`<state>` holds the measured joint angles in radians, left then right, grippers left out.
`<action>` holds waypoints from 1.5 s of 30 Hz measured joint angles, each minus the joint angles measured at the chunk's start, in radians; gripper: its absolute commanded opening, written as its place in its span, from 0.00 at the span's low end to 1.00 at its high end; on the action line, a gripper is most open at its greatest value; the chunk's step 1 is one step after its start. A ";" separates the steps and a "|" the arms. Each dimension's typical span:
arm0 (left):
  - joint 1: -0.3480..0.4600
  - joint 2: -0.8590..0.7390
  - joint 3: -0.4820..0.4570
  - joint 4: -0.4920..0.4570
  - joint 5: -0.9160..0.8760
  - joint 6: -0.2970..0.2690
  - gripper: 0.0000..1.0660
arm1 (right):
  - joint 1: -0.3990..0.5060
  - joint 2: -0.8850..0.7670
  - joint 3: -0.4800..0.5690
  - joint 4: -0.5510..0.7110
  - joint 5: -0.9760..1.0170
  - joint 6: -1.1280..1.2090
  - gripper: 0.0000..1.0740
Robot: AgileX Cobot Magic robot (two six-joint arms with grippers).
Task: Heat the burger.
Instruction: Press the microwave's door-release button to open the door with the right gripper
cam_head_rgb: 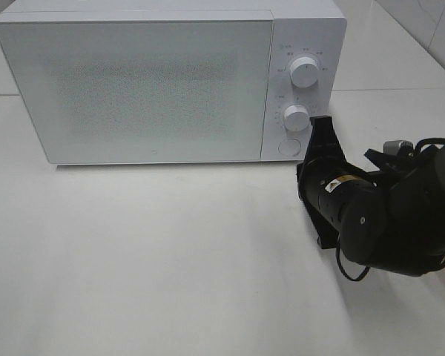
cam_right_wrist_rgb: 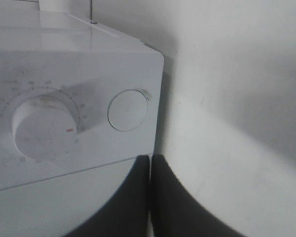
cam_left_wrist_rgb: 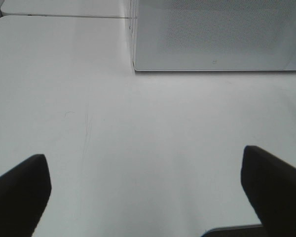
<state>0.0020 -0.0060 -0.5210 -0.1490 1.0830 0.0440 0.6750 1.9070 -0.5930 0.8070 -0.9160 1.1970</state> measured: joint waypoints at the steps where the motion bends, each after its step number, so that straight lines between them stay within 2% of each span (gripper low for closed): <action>1: 0.000 0.000 0.000 0.000 0.000 0.000 0.93 | 0.000 0.000 0.000 0.000 0.000 0.000 0.00; 11: 0.000 0.000 0.000 0.000 0.000 0.000 0.93 | -0.064 0.054 -0.080 -0.020 0.041 -0.037 0.00; 30: 0.000 0.000 0.000 0.000 0.000 0.000 0.93 | -0.064 0.165 -0.191 -0.037 0.041 -0.019 0.00; 45: 0.000 0.000 0.000 0.000 0.000 0.000 0.93 | -0.108 0.187 -0.257 -0.014 0.040 -0.030 0.00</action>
<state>0.0020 -0.0060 -0.5210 -0.1490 1.0830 0.0440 0.5670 2.0940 -0.8500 0.7930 -0.8760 1.1670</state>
